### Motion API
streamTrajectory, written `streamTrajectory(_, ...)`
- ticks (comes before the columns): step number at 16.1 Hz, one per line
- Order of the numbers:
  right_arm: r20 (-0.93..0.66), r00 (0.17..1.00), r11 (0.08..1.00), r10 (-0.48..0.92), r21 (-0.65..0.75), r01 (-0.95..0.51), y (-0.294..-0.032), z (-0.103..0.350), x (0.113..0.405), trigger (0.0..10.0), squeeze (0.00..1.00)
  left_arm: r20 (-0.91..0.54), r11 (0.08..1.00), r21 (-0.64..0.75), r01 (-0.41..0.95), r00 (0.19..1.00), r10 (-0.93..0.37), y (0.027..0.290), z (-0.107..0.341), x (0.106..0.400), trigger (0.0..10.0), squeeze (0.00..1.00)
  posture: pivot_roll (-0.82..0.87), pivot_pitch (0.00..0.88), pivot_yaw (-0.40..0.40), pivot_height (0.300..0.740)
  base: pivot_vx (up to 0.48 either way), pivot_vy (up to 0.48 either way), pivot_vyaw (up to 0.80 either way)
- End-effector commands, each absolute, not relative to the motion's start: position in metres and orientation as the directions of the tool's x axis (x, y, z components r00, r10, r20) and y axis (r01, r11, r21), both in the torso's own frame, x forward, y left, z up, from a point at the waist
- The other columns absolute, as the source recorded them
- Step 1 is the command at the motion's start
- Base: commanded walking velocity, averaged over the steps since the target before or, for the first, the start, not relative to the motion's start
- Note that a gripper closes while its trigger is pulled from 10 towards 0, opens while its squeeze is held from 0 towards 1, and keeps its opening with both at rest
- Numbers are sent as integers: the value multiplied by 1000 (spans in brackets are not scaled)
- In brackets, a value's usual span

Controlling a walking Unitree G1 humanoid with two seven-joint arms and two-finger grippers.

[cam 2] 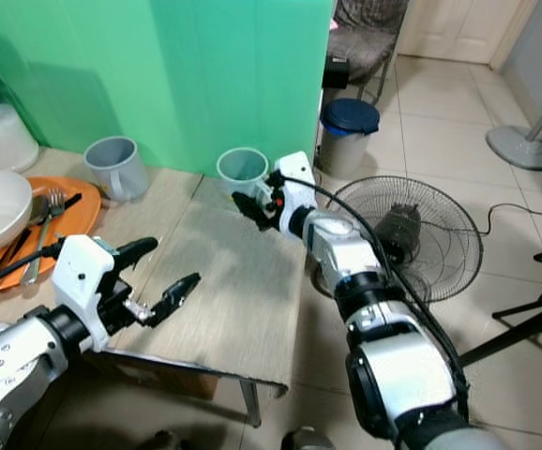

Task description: Setting the table

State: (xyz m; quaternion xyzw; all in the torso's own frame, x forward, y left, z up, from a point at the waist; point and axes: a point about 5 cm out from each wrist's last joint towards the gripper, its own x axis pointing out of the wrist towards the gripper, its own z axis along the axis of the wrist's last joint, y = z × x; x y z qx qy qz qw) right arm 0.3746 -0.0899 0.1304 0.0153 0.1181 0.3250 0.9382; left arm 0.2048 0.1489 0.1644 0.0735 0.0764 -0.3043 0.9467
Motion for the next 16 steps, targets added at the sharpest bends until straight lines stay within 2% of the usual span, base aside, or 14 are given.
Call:
streamTrajectory(1, -221, 768, 797, 601, 99, -596, -91, 130, 376, 0, 0, -173, 794, 105, 599, 797, -579, 147, 169, 203, 10000, 0, -11, 85, 16, 740, 0, 0, 0)
streamTrajectory(16, -228, 768, 799, 598, 99, -593, -96, 125, 376, 0, 0, -174, 794, 106, 599, 797, -578, 148, 169, 205, 10000, 0, -13, 81, 24, 740, 0, 0, 0)
